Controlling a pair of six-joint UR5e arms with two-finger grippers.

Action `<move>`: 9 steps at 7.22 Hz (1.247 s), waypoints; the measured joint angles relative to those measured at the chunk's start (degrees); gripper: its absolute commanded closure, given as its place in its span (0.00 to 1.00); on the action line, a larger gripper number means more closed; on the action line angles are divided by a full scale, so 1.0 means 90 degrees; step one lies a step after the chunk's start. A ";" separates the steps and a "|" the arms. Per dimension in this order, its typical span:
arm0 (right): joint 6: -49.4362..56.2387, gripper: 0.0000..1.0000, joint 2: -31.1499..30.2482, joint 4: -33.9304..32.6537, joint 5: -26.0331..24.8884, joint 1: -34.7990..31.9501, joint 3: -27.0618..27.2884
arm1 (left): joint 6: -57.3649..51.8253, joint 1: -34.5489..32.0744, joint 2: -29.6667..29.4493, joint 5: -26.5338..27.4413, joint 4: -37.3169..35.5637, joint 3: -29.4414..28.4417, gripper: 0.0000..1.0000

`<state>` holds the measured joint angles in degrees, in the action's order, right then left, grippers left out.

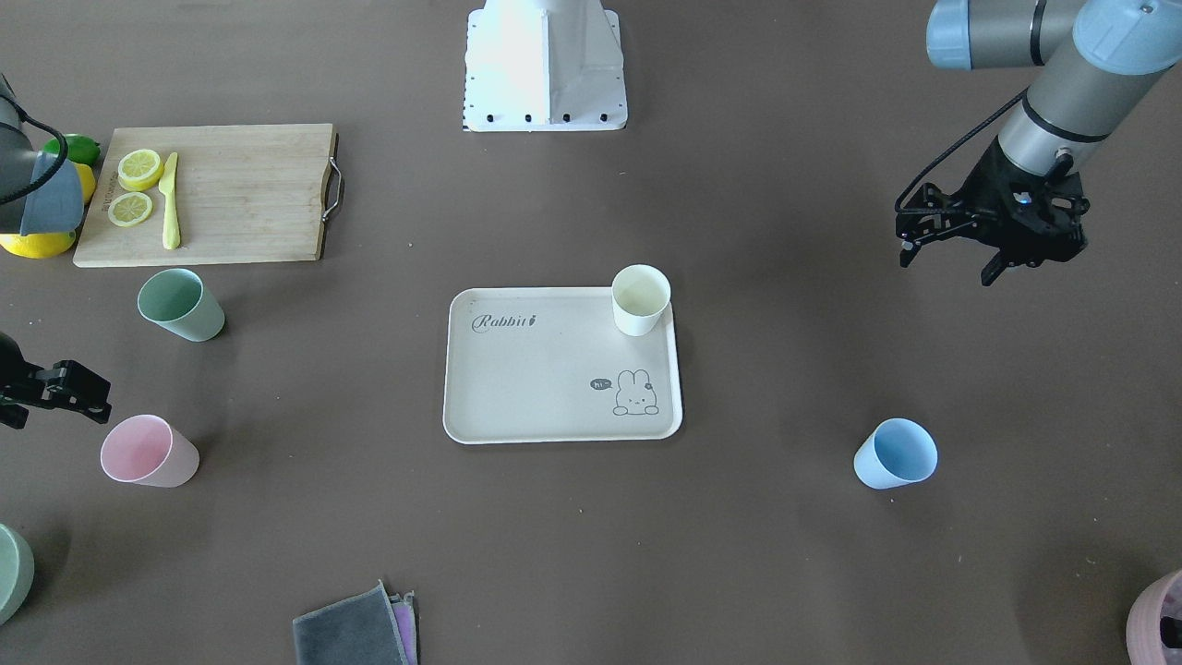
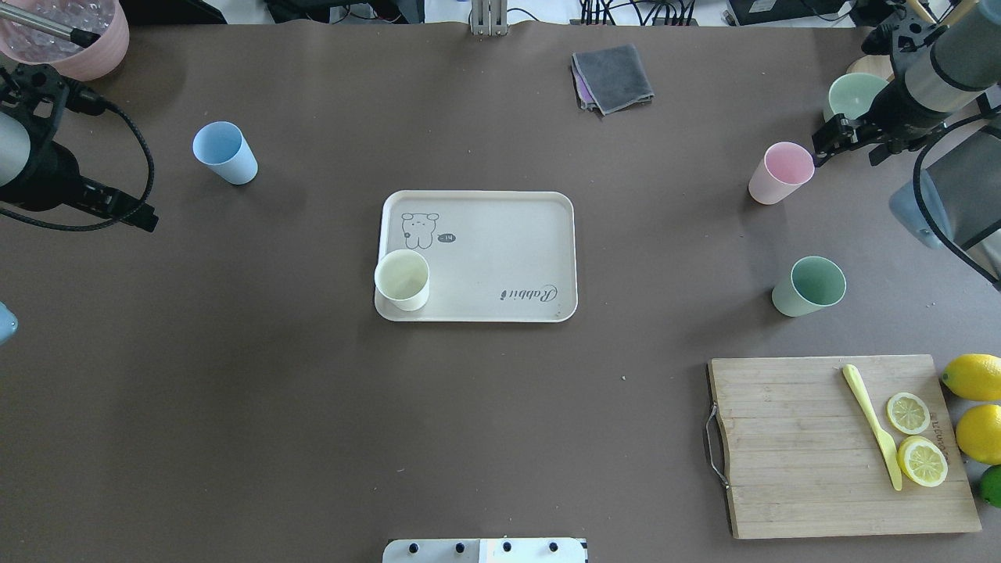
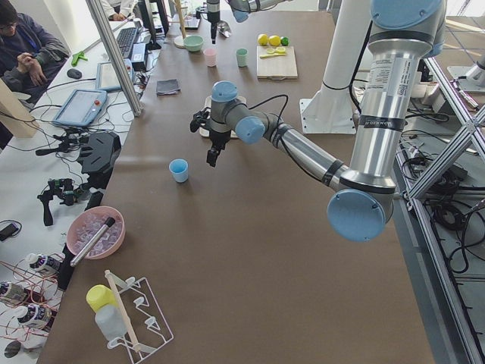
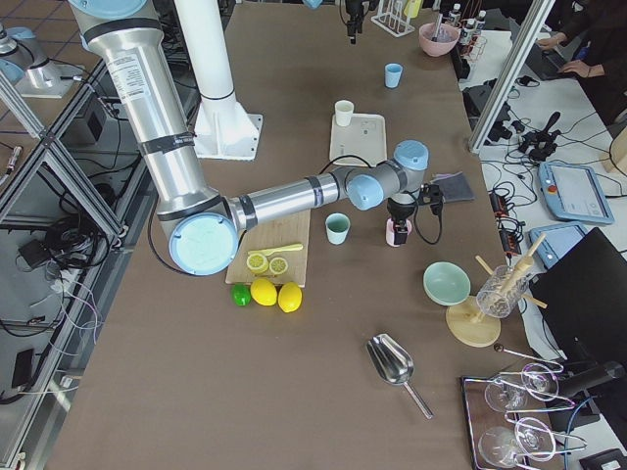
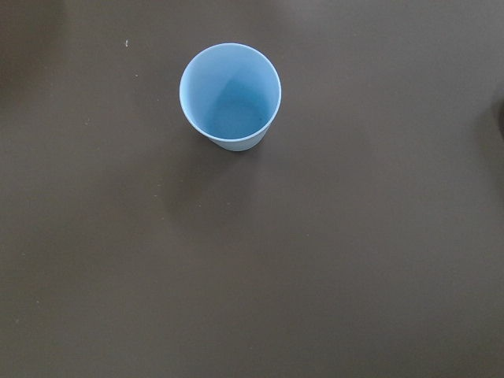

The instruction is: Place all cups on tray

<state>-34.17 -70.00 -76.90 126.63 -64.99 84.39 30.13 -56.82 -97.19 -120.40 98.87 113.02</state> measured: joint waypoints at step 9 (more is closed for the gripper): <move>-0.0755 1.00 0.0283 0.0873 -0.0531 0.0636 -0.0716 | 0.0054 0.0020 0.0072 0.0009 0.0443 -0.0290 0.02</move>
<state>-40.97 -67.45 -69.04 121.85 -59.27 77.94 30.61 -56.64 -96.54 -120.32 102.86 110.41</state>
